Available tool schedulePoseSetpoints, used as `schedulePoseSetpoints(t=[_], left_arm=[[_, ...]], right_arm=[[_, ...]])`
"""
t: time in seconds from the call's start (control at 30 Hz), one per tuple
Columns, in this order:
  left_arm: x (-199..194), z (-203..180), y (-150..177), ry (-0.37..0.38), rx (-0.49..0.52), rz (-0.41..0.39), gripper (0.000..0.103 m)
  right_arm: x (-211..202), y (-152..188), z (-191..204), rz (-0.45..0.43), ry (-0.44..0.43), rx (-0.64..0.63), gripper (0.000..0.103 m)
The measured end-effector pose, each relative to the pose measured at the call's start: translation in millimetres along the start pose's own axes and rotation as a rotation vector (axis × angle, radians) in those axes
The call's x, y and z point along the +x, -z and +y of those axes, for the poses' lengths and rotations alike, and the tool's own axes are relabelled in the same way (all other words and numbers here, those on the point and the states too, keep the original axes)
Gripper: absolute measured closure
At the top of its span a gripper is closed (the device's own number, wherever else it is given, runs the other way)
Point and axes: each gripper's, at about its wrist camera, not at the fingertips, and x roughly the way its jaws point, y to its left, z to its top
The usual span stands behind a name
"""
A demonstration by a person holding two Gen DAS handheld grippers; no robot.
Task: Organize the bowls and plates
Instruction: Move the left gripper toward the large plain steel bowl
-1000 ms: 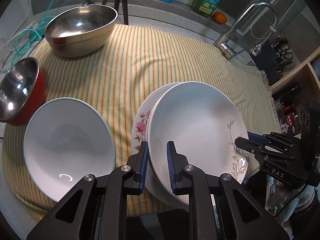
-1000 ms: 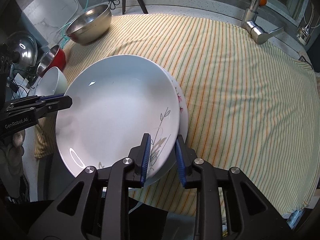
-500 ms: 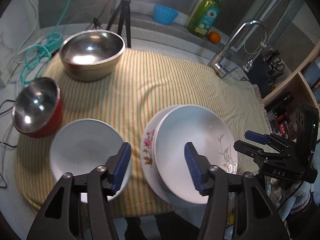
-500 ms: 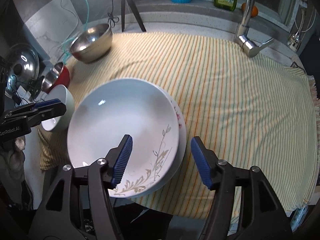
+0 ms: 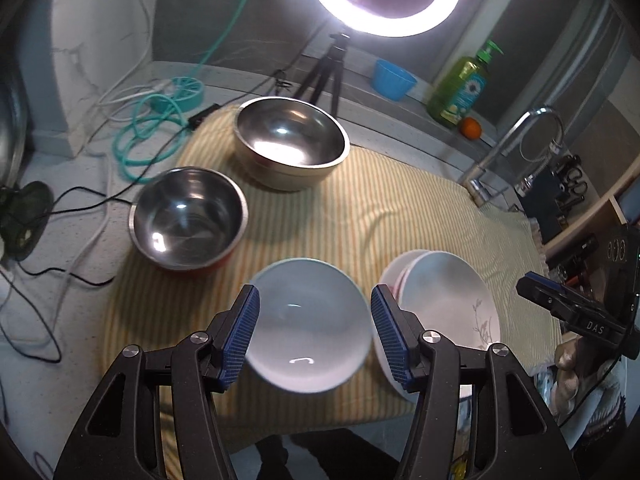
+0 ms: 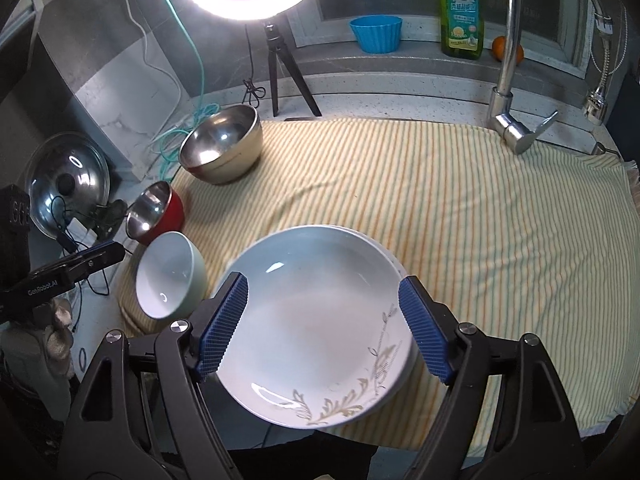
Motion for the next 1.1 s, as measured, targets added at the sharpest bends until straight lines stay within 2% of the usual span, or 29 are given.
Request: schedulePoseSetpoints(t=[0.27, 0.63, 0.73, 0.93, 1.1], left_arm=[[-9, 24, -11, -0.053, -0.099, -0.046, 0.046], [-18, 21, -25, -0.097, -0.149, -0.109, 0.046], [-16, 22, -29, -0.089, -0.161, -0.104, 0.046], [-5, 35, -47, -0.083, -0.171, -0.088, 0.046], [12, 47, -67, -0.049, -0.141, -0.062, 0.046]], right_arm=[[13, -23, 9, 0.005, -0.076, -0.025, 0.023], [17, -48, 11, 0.014, -0.187, -0.064, 0.023], [20, -55, 12, 0.023, -0.227, -0.065, 0.023], [31, -65, 17, 0.039, -0.247, -0.060, 0.023], [43, -73, 23, 0.035, -0.231, -0.043, 0.023]])
